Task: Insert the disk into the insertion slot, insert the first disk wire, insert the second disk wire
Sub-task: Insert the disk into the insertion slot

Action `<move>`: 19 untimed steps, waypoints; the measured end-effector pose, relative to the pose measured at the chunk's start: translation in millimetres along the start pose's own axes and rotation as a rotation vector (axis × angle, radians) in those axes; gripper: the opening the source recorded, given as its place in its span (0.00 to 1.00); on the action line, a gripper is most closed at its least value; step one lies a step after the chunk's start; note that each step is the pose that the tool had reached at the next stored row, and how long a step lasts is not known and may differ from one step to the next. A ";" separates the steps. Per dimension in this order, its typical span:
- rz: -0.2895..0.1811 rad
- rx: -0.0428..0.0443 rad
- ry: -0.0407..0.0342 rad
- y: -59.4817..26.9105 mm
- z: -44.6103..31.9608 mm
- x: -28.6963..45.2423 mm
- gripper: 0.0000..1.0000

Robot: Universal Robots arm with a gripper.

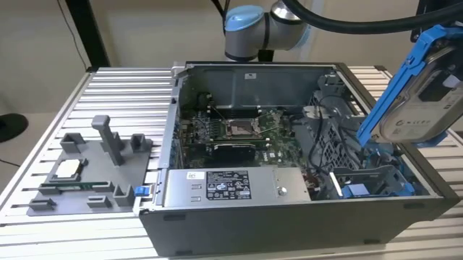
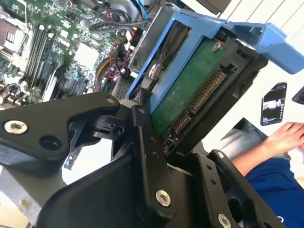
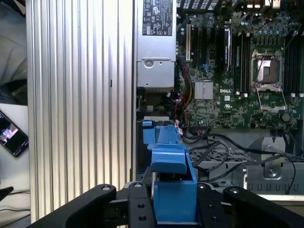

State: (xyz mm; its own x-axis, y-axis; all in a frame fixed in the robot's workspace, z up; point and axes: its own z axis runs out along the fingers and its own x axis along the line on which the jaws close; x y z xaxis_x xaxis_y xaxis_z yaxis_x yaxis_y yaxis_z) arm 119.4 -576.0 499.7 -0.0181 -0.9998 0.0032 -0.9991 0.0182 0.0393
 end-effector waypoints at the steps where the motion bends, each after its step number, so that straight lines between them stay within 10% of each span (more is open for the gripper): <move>1: 0.000 0.0000 0.0001 -0.1 1.1 0.0 0.00; 19: 0.000 0.0000 0.0001 -0.8 20.0 -0.1 0.00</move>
State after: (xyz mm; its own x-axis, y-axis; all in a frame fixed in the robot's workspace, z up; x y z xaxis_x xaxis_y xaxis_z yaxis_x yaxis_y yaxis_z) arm 119.5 -575.9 479.7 -0.0181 -0.9998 0.0033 -0.9991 0.0182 0.0393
